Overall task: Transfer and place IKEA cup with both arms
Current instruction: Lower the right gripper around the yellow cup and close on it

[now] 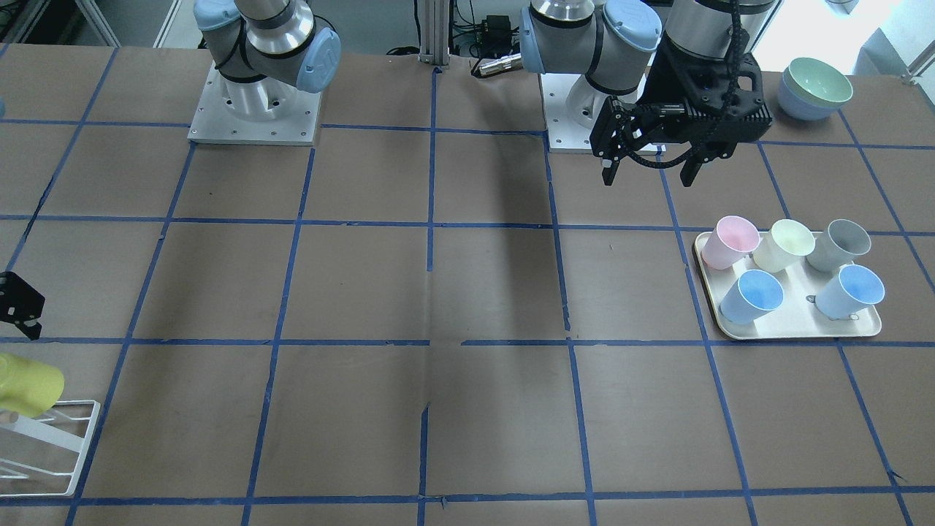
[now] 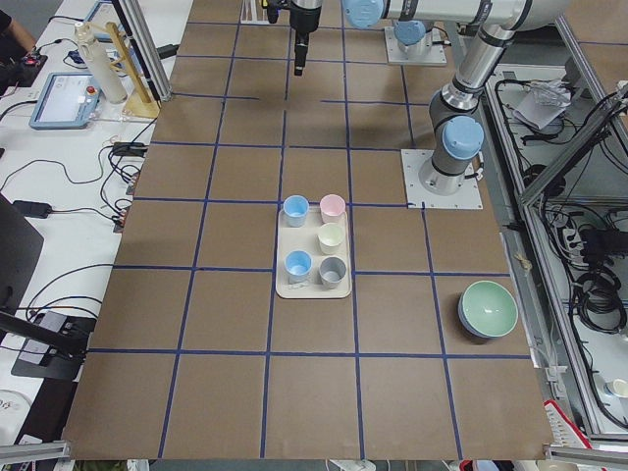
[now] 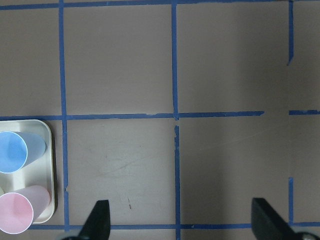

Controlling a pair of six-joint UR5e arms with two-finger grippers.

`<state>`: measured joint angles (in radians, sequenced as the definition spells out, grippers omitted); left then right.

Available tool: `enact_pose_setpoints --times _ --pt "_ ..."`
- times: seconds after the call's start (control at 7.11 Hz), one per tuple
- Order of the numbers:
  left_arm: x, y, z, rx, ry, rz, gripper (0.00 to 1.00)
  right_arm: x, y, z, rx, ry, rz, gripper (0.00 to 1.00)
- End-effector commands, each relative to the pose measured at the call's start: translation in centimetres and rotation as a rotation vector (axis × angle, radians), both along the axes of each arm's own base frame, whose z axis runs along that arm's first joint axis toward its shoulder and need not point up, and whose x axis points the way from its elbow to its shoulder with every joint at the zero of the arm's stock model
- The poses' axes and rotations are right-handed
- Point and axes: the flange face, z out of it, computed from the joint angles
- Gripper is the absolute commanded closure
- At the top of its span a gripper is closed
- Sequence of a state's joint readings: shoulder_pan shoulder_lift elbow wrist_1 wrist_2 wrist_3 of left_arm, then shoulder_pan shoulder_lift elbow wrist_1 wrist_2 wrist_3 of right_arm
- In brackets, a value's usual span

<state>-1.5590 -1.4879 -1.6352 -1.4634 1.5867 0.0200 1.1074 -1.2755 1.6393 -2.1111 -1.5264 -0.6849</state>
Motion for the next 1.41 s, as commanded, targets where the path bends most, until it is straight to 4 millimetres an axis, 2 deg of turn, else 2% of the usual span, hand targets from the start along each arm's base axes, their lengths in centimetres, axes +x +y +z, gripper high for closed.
enact_pose_setpoints --times 0.0,0.28,0.99,1.27 --pt "0.0 0.0 0.0 0.0 0.001 0.0 0.0 -0.6 -0.9 -2.0 -0.001 0.002 -0.001 0.0" --pt "0.0 0.0 0.0 0.0 0.001 0.0 0.0 -0.9 -1.6 -3.6 -0.003 0.001 -0.001 0.0" --pt "0.0 0.0 0.1 -0.002 0.001 0.0 0.0 -1.3 -2.5 -5.1 -0.016 0.008 -0.002 0.0" --pt "0.0 -0.1 0.0 0.0 0.002 0.0 0.0 -1.0 -2.6 -5.1 -0.033 -0.025 0.002 0.0"
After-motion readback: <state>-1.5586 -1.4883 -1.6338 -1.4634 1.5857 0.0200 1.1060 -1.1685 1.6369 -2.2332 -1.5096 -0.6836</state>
